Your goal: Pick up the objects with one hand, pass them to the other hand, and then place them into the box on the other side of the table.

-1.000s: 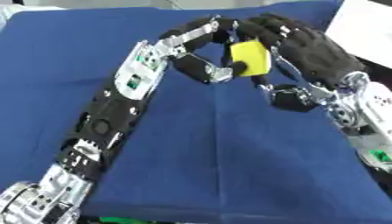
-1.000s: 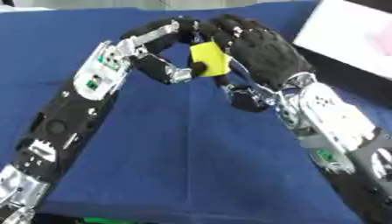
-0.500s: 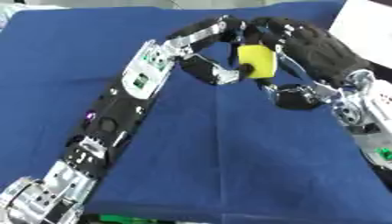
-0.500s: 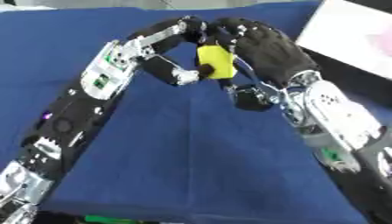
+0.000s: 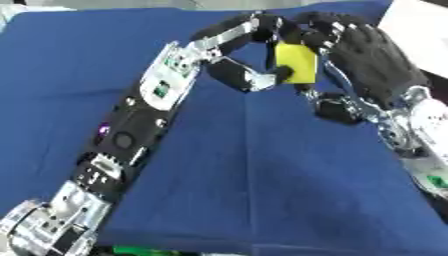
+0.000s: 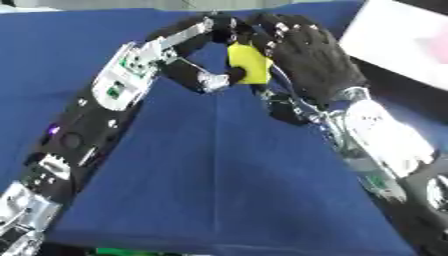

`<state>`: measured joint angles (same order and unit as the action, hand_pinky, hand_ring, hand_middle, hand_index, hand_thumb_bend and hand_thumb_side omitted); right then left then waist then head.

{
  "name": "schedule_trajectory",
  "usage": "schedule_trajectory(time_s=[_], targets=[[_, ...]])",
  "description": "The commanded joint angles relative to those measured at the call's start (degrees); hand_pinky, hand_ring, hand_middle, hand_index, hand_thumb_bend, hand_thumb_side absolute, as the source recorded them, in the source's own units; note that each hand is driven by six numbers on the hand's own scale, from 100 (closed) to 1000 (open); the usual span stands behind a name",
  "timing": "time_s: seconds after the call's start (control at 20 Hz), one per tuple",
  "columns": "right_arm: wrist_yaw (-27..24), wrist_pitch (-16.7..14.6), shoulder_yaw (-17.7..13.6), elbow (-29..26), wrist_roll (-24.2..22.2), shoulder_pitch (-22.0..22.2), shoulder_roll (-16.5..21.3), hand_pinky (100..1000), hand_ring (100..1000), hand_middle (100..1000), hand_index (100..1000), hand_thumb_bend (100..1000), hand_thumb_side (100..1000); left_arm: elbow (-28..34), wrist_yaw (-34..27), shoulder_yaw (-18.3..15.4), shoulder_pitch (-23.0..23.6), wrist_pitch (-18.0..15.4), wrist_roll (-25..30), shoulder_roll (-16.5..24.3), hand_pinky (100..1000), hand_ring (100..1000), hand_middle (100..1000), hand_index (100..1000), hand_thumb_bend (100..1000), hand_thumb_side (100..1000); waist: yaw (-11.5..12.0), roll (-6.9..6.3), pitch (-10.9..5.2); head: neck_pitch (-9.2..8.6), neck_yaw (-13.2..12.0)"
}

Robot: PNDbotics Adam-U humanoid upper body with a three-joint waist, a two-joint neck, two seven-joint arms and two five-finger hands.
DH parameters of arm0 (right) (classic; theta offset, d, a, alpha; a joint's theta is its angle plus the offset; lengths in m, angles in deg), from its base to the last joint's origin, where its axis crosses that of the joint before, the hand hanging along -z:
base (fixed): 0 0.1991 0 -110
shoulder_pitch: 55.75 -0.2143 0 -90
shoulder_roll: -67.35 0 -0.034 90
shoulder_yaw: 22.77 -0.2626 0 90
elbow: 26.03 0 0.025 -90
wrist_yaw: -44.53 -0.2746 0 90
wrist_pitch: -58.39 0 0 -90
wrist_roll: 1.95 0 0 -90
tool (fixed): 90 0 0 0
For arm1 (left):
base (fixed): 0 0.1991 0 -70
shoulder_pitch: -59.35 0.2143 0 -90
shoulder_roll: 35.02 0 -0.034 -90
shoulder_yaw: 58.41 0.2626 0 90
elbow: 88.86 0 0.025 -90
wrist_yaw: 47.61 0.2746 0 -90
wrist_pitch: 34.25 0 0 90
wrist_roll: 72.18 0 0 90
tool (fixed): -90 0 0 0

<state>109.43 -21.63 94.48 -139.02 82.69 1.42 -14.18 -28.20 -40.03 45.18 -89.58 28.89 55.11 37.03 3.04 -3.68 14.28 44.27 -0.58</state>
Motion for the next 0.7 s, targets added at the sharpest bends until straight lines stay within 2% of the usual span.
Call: schedule_trajectory(time_s=[0.05, 0.15, 0.25, 0.3, 0.7], targets=[[1.0, 0.0, -0.9, -1.6, 0.3, -1.3, -0.2, 793, 821, 762, 351, 171, 100, 1.0, -0.6, -0.4, -0.3, -13.2, 14.7, -0.1, 661, 492, 469, 609, 100, 462, 0.0, 0.22, -0.80, -0.15, 0.6], [1.1, 0.0, -0.8, -1.6, -0.6, -1.1, -0.1, 797, 825, 763, 350, 152, 100, 1.2, -1.3, -1.5, -0.2, -12.3, 14.7, 0.2, 667, 504, 483, 622, 100, 537, 0.1, 0.24, -0.80, -0.15, 1.0], [1.1, 0.0, -0.8, -1.6, -1.2, -1.1, 0.0, 797, 825, 763, 350, 152, 100, 1.5, -1.9, -2.0, -0.2, -11.6, 14.7, 0.3, 667, 504, 483, 622, 100, 537, 0.1, 0.25, -0.80, -0.15, 1.1], [1.0, 0.1, -0.7, -1.6, -1.5, -1.0, 0.0, 792, 839, 769, 348, 100, 100, 1.6, -2.2, -2.2, -0.1, -11.3, 14.7, 0.3, 678, 520, 499, 640, 100, 636, 0.2, 0.31, -0.79, -0.15, 1.3], [-2.3, 4.0, -0.7, -1.3, -4.1, -0.3, 0.6, 772, 857, 766, 345, 100, 100, 3.4, -6.6, -2.3, 0.0, -8.8, 14.7, 0.1, 690, 534, 513, 655, 100, 815, 0.6, 0.61, -0.75, -0.15, 3.6]])
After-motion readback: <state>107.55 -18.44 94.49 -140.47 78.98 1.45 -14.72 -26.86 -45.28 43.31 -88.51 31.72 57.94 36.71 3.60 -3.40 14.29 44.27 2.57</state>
